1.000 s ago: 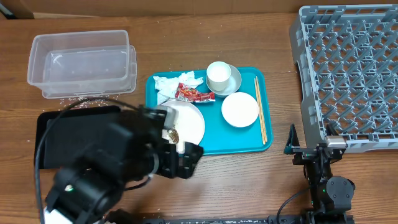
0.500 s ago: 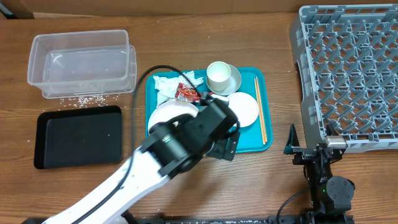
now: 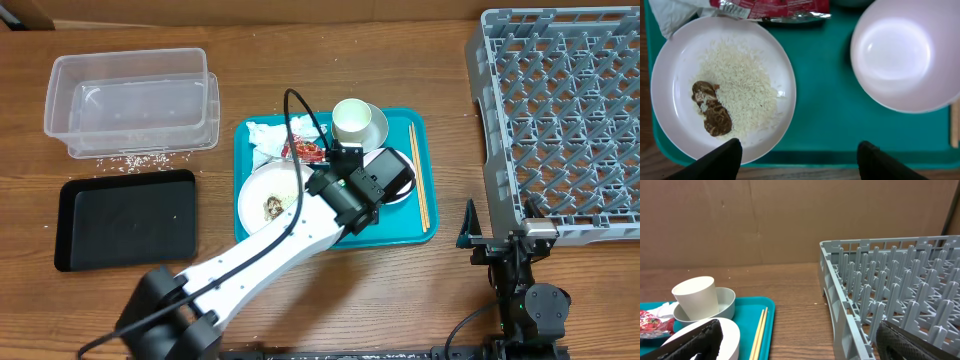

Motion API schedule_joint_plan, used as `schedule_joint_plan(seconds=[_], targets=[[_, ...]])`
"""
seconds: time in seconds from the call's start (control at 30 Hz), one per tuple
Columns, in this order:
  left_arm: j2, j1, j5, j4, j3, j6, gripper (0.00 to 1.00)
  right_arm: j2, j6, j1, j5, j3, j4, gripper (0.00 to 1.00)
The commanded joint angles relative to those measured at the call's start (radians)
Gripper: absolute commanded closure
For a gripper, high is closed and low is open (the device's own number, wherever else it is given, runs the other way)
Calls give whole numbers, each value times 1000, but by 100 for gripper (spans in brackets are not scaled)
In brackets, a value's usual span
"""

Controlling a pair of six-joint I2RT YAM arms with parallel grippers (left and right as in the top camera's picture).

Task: Sort waste into correct bins and load items into the dishwasher
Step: 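Reach the left gripper to the white plate's rim on the teal tray, then grip the white plate rim with the left gripper and lift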

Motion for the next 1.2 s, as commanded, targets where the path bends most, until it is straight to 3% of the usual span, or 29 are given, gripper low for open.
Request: schedule_joint_plan(seconds=[0.0,0.13,0.6,1.17], targets=[[72,24,-52,0,15,-145,29,-10,0,-3,-6,-10,6,0],[137,32,-55,0,14,-174,36,-10,0,-3,-6,-10,6,0],[295,34,-101,114,14,-175,41,-10,0,-3,-6,-10,6,0],[319,38,-151,157,-4,-174,48,-10,0,-3,-6,-10,6,0]])
